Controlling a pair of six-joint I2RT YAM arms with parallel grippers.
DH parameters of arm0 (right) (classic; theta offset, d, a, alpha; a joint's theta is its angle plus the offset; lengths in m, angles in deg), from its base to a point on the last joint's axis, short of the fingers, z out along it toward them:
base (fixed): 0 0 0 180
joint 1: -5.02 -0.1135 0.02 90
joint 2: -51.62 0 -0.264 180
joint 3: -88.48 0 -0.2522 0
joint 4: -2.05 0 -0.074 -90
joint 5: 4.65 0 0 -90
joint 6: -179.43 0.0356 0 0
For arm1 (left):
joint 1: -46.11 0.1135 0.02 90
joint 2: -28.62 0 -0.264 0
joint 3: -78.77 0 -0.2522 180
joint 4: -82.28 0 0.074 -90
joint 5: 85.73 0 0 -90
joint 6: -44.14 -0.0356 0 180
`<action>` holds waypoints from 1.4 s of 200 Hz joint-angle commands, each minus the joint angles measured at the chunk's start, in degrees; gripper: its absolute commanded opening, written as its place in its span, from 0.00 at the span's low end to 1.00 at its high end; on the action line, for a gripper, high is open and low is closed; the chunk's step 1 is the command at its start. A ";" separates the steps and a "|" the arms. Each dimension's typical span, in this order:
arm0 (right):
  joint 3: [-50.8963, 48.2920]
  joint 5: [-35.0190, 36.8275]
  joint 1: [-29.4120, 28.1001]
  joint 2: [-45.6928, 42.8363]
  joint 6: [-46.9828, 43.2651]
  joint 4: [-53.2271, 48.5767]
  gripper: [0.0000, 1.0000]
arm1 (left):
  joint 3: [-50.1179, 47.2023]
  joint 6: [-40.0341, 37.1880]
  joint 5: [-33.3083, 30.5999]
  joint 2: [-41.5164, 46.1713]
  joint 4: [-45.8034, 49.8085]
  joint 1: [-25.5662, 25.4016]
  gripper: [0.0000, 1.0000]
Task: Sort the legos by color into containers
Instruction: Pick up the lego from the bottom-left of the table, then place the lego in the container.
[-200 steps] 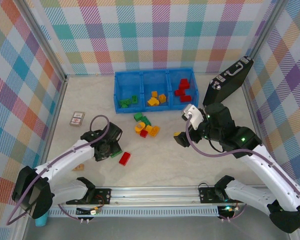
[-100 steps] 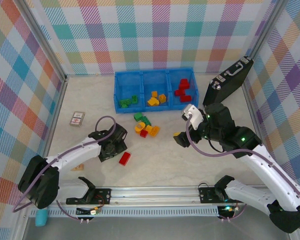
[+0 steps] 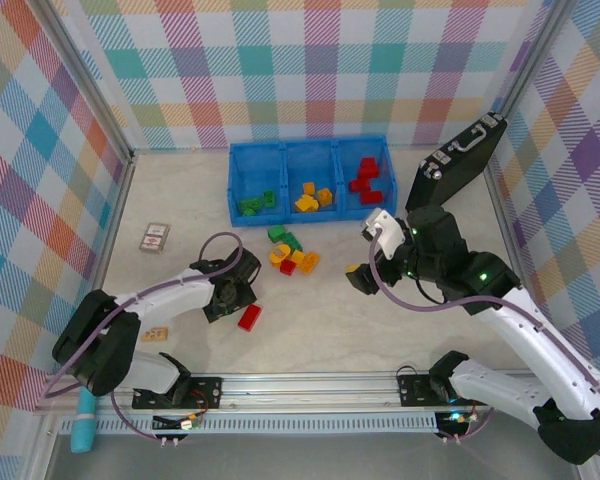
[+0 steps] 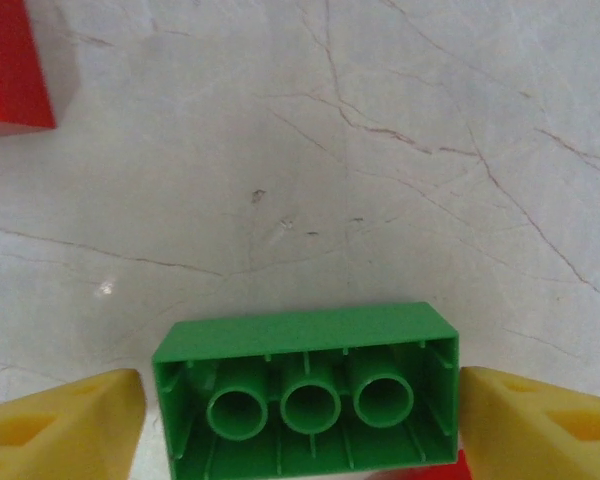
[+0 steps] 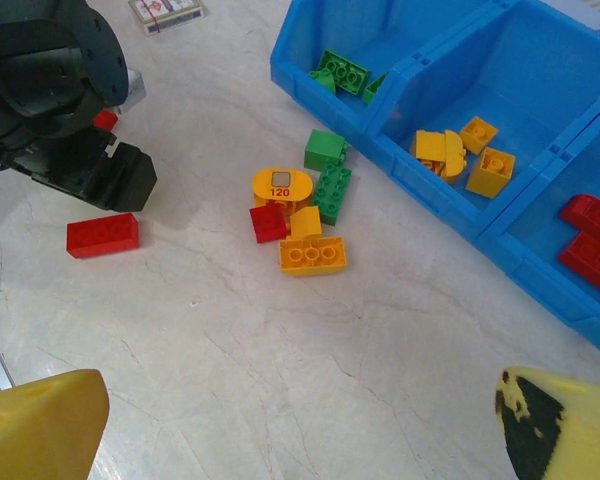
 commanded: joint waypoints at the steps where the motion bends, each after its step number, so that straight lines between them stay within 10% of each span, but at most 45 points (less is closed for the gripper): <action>1: -0.65 -1.35 -0.29 0.56 0.49 0.43 0.99 | 0.01 -0.40 1.43 -1.59 -2.18 0.24 0.72; 81: -1.22 0.39 -0.32 -0.30 0.16 0.20 0.99 | 4.42 -4.54 1.76 -4.48 -1.89 2.64 0.53; 156: -2.45 1.96 -0.34 -2.40 -0.48 0.35 0.99 | 31.74 -18.32 -2.98 -12.47 -1.71 8.22 0.53; 280: -5.79 2.26 0.53 -5.24 3.50 4.97 0.99 | 57.19 -19.59 -0.08 -41.79 -16.89 14.79 0.61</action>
